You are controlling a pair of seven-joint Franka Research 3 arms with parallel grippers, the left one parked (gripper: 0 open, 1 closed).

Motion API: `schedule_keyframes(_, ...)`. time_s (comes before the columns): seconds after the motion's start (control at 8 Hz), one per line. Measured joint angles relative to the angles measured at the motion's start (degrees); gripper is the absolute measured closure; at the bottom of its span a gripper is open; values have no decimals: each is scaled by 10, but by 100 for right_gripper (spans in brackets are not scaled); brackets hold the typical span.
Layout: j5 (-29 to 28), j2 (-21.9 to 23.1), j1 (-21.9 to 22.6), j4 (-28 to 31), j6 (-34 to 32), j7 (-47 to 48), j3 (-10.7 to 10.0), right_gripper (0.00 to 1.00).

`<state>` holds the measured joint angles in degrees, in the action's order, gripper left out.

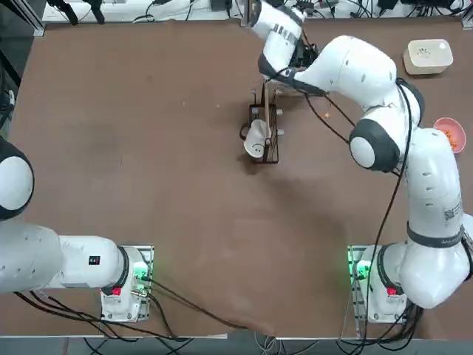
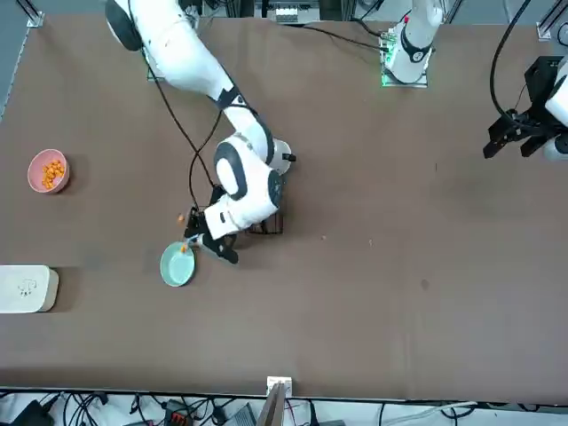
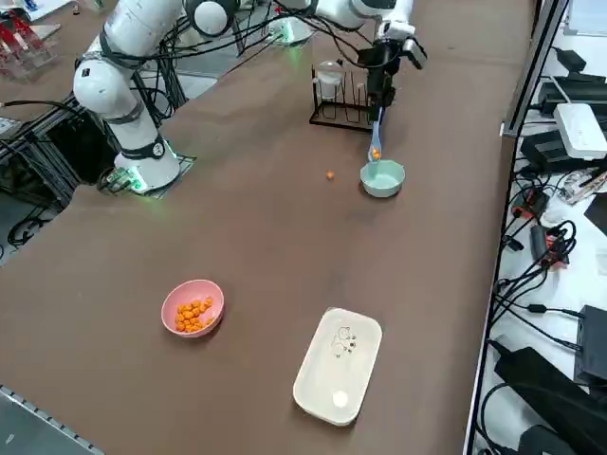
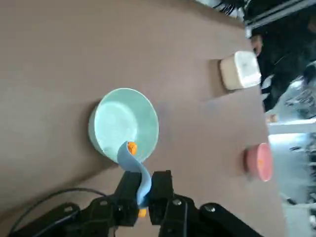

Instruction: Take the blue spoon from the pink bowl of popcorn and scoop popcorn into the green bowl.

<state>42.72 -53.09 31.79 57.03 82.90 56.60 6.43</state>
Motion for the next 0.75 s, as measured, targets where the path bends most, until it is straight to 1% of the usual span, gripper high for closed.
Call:
schedule_keyframes(0.25, -31, 11, -25, -18, 5, -4, 0, 87)
schedule_keyframes(0.5, -88, 28, -53, -23, 29, -15, 0, 87)
schedule_keyframes(0.62, -134, 37, -72, -23, 48, -19, 0, 87)
schedule_keyframes(0.75, -153, 43, -82, -24, 52, -20, 0, 87)
